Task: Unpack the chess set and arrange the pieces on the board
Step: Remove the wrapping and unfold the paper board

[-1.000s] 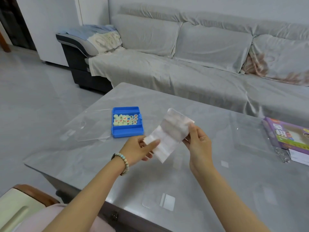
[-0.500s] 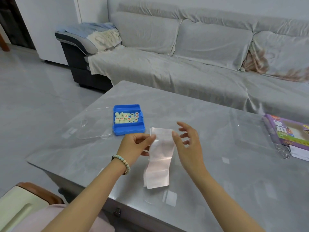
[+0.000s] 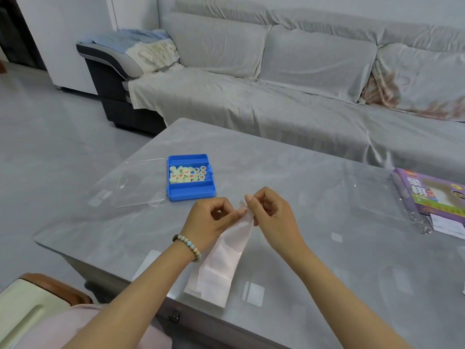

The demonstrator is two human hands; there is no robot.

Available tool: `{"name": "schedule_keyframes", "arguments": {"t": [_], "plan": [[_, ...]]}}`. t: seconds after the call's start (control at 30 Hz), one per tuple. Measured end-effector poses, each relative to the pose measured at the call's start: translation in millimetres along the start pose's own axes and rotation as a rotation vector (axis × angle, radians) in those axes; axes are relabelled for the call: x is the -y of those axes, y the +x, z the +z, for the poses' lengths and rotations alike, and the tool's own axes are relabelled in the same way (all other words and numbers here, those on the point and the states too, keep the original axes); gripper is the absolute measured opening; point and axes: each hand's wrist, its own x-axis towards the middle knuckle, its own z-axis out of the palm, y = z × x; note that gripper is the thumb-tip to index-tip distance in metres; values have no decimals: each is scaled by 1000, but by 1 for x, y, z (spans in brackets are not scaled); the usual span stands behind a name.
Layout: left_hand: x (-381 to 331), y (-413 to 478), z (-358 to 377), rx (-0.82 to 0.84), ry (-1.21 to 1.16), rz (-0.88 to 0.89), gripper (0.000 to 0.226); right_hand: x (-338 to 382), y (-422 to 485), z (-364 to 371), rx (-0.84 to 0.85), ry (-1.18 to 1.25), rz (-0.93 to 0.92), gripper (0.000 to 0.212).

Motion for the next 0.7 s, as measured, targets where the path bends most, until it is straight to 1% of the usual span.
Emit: {"name": "schedule_keyframes", "arguments": {"t": [0.1,0.23,0.3,0.4,0.47,0.5,0.53,0.57,0.6,0.63,0.67,0.7], "plan": [[3,2,2,18,-25,-20,24,-1,1,-6,6,72,37,27],[8,11,-5,-76,-44,-92,29,-8,1,-22,20,203,139,7],[12,14,-11,-116,-86,-153,31,-18,3,-32,12,258,196,12],[24,18,-16,-119,-140,-295,31,-40,5,-46,-64,261,270,12],[35,19,-12,-123,-105,-398,17,-57,6,-53,-130,236,345,11],[40,18,-9,-126,-29,-428,20,-65,5,-56,-153,225,384,10],[45,15,-5,-135,105,-396,34,-73,4,-58,-166,212,424,10],[48,10,-2,-133,262,-284,47,-81,2,-60,-171,178,460,12],[48,4,2,-94,404,-117,55,-88,-2,-61,-168,114,488,18],[45,-1,7,18,498,44,61,-93,-7,-63,-157,39,497,23],[44,-6,13,186,585,146,66,-97,-13,-64,-142,-30,484,28],[46,-10,19,361,677,191,72,-98,-20,-65,-119,-82,450,30]]}}
